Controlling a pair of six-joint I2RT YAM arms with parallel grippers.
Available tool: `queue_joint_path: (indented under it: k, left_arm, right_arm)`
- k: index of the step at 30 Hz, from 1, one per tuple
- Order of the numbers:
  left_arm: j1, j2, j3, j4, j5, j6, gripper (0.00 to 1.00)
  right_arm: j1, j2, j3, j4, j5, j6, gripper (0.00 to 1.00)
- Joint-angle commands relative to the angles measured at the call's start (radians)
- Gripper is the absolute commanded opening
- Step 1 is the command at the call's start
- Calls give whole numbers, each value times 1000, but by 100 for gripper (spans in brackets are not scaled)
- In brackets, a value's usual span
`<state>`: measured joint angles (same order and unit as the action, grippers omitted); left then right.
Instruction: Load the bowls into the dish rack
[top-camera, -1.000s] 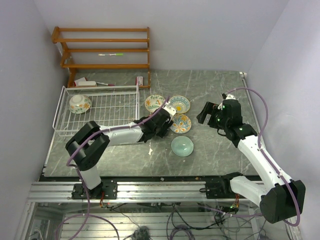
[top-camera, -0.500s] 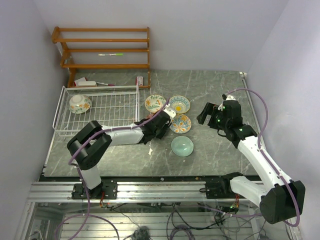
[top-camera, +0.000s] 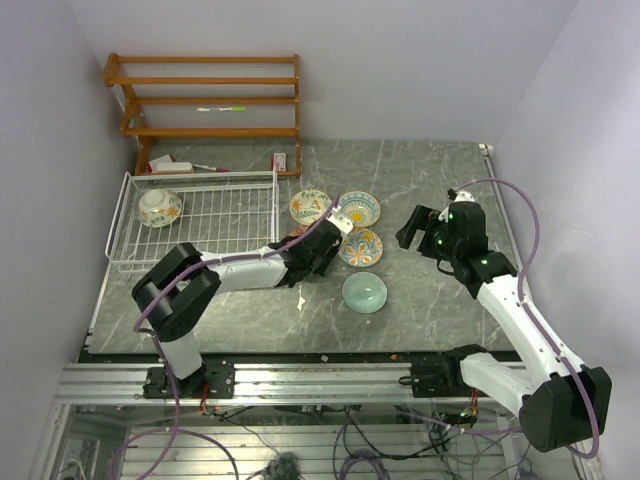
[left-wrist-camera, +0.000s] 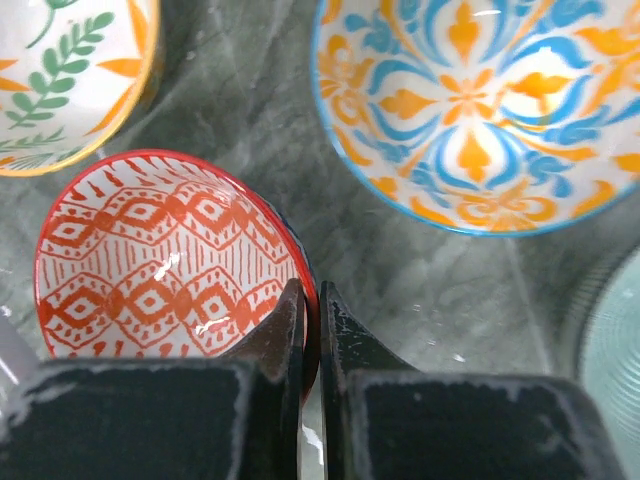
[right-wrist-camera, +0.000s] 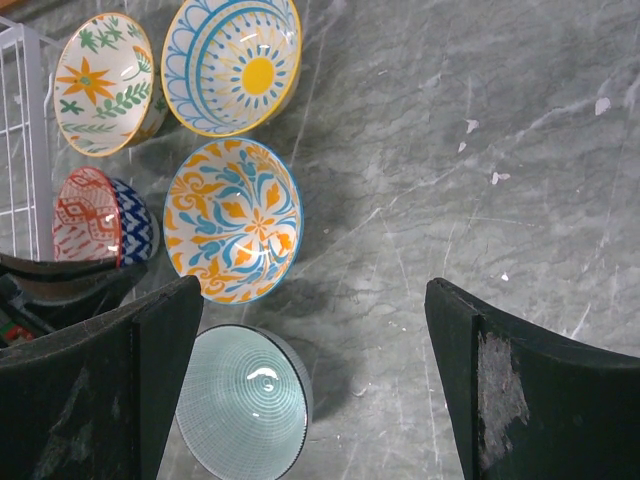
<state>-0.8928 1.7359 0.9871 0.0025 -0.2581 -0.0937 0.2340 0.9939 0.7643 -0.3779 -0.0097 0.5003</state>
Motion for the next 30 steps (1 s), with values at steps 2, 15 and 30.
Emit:
queue_joint_path:
  k: [2,15,30]
  left_arm:
    - [-56,-94,97,-44,89,-28,7]
    - [248,-446,135,30,556,-215,7]
    - [840,-459,-224,723,898,-861,7]
  right_arm:
    - [-11,-19,9,-4,6,-6,94]
    - [-15,-37,37,-17,-12,-24,93]
    - [-17,-45,8,-8,-62,-39,92]
